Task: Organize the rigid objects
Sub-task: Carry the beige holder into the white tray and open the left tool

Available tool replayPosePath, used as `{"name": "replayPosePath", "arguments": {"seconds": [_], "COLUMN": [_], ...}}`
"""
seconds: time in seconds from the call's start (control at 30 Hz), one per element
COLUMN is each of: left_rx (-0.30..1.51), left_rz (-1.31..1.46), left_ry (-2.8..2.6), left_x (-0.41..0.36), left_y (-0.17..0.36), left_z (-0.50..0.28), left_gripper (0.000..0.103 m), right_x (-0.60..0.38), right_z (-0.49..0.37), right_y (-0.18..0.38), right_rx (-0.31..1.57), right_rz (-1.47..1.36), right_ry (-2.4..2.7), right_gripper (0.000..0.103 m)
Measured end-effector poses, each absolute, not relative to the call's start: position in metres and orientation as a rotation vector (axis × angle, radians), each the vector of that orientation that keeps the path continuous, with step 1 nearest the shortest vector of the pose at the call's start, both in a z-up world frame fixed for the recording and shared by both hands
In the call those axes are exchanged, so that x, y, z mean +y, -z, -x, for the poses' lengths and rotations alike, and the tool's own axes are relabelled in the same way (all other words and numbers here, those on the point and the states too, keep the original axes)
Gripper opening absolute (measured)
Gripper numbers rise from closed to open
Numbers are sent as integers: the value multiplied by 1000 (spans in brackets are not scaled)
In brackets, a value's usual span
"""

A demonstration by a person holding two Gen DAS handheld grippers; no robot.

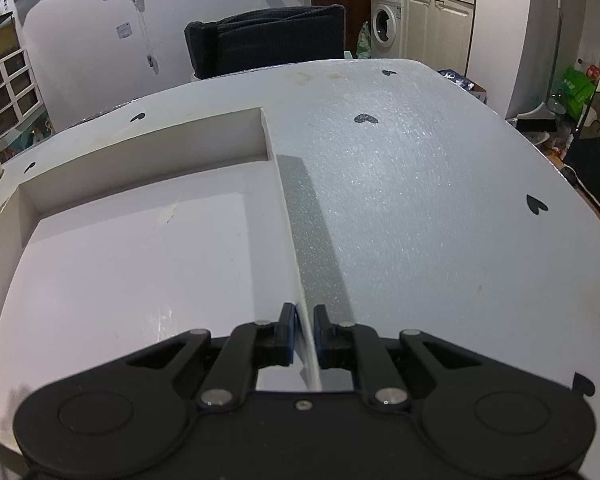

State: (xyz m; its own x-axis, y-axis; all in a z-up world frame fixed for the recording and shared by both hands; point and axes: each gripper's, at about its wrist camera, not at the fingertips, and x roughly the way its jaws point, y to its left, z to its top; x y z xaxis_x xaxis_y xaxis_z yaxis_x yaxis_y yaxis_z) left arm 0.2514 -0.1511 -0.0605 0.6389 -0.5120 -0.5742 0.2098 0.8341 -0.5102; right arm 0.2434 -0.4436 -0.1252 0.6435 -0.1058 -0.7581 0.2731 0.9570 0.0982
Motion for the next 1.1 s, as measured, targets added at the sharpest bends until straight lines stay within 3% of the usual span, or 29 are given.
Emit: {"name": "replayPosePath", "arguments": {"seconds": [0.37,0.63,0.8,1.1], "left_rx": [953,962,948,933], "left_rz": [455,427,414,374], "left_ry": [343,270,281,307], "left_x": [-204,-211,-212,-213], "left_y": [97,104,99,93], "left_z": [-251,-246,-242,-235], "left_gripper": [65,66,79,86], "right_x": [-444,-443,-444,-444], "right_z": [-243,-244,-243,-243], "right_y": [126,126,126,126], "right_rx": [844,844,842,842], "right_rz": [-219,-213,-218,-219], "right_ry": [219,217,214,213], "right_gripper": [10,10,10,10]}}
